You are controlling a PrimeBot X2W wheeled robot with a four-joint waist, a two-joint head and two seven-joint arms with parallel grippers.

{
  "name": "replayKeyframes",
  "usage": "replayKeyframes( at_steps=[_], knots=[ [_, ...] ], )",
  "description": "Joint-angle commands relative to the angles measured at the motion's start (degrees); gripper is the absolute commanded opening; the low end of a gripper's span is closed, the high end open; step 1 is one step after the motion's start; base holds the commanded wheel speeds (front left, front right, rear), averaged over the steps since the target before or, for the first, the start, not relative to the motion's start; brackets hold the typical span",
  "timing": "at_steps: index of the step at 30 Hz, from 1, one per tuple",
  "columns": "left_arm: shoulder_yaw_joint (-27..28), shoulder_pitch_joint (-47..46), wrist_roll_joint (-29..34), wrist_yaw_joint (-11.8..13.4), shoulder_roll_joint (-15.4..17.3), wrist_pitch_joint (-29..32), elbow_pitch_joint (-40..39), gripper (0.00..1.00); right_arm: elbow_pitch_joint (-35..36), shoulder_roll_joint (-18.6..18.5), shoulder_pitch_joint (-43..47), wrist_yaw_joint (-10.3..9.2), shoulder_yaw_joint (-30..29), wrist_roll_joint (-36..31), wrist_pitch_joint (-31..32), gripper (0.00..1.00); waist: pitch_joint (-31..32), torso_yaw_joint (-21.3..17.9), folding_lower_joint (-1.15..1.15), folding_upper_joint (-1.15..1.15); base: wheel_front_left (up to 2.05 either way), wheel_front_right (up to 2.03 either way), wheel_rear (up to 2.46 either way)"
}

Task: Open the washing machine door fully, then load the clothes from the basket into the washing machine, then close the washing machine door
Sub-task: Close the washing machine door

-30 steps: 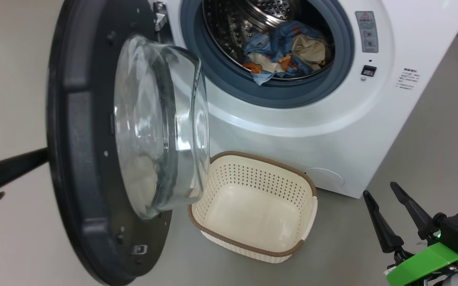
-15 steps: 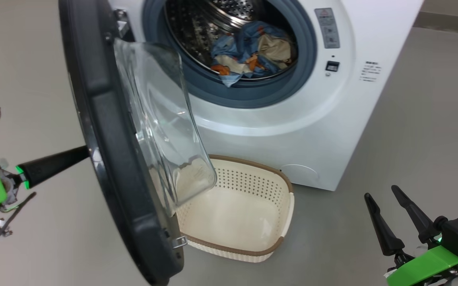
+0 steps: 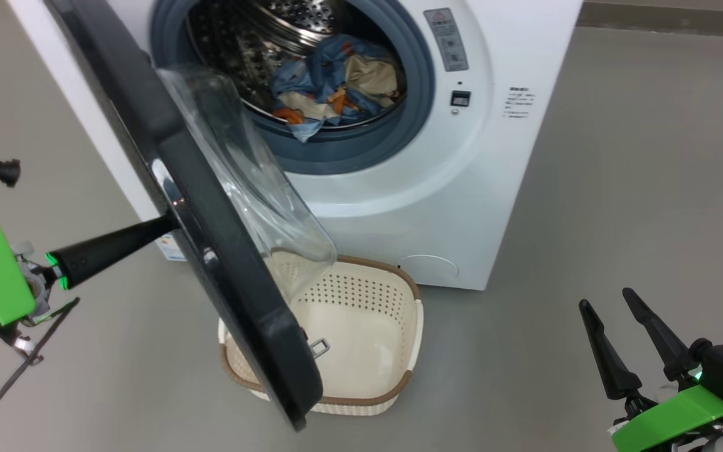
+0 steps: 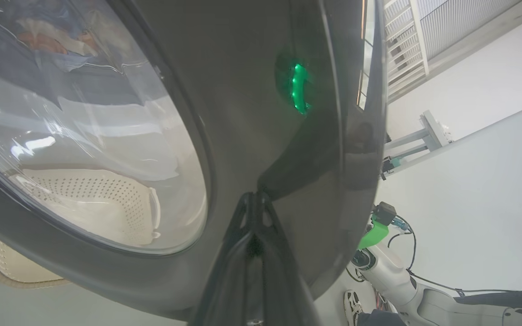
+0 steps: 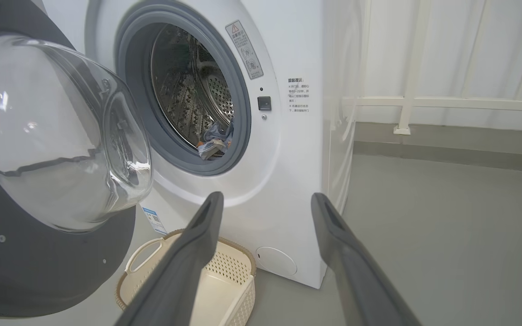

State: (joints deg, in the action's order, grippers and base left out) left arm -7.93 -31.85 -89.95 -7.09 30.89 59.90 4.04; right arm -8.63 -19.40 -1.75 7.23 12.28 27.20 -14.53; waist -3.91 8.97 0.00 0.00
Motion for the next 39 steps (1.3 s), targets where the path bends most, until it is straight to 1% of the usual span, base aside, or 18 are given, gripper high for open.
replayKeyframes(
  at_steps=[1,10,22,29,30,31,33,35,36,37,39],
  knots=[
    [2.32,-3.34,0.39,-0.4,1.96,-0.66,-1.8,0.0,1.57,-0.79,-0.14,0.25,0.35,-0.71,-0.47,1.0,-0.17,-1.29,0.0,0.0,0.0,0.0,0.0],
    [2.0,-3.36,0.86,-0.4,1.55,-1.45,-1.56,0.0,1.39,-0.45,0.11,0.25,-0.01,-0.8,-0.47,1.0,0.29,-2.33,0.0,0.0,0.0,0.0,0.0],
    [2.63,-0.88,0.84,-0.4,2.15,-2.36,-1.72,0.0,1.48,-0.04,1.24,0.25,-0.2,-0.86,-0.47,1.0,1.37,-1.57,0.0,0.0,0.0,0.0,0.0],
    [3.9,1.81,2.98,-0.4,3.3,-5.5,-1.82,0.0,1.45,0.1,1.63,0.25,-0.26,-0.86,-0.47,1.0,2.08,-0.9,0.0,0.0,0.0,0.0,0.0],
    [4.2,2.4,3.54,-0.4,3.61,-6.34,-1.84,0.04,1.46,0.13,1.71,0.25,-0.26,-0.86,-0.47,1.0,2.18,-0.81,0.0,0.0,0.0,0.0,0.0],
    [4.53,2.99,3.92,-0.4,3.77,-7.26,-1.94,0.23,1.47,0.16,1.8,0.25,-0.26,-0.85,-0.47,1.0,2.29,-0.71,0.0,0.0,0.0,0.0,0.0],
    [5.26,4.34,4.35,-0.4,4.06,-9.04,-2.25,0.43,1.54,0.21,2.03,0.25,-0.33,-0.84,-0.47,1.0,2.44,-0.5,0.0,0.0,0.0,0.0,0.0],
    [5.85,5.76,4.83,-0.4,4.41,-10.76,-2.34,0.81,1.57,0.29,2.35,0.25,-0.5,-0.88,-0.47,1.0,2.53,-0.12,0.0,0.0,0.0,0.0,0.0],
    [6.1,6.47,5.28,-0.4,4.64,-11.78,-2.33,0.97,1.56,0.33,2.46,0.25,-0.49,-0.9,-0.47,1.0,2.58,0.03,0.0,0.0,0.0,0.0,0.0],
    [6.27,7.23,5.65,-0.4,4.85,-12.76,-2.28,1.0,1.53,0.36,2.53,0.25,-0.48,-0.91,-0.47,1.0,2.63,0.16,0.0,0.0,0.0,0.0,0.0],
    [6.75,8.68,6.25,-0.4,5.05,-15.14,-2.22,1.0,1.46,0.4,2.52,0.25,-0.48,-0.89,-0.47,1.0,2.74,0.37,0.0,0.0,0.0,0.0,0.0]
  ],
)
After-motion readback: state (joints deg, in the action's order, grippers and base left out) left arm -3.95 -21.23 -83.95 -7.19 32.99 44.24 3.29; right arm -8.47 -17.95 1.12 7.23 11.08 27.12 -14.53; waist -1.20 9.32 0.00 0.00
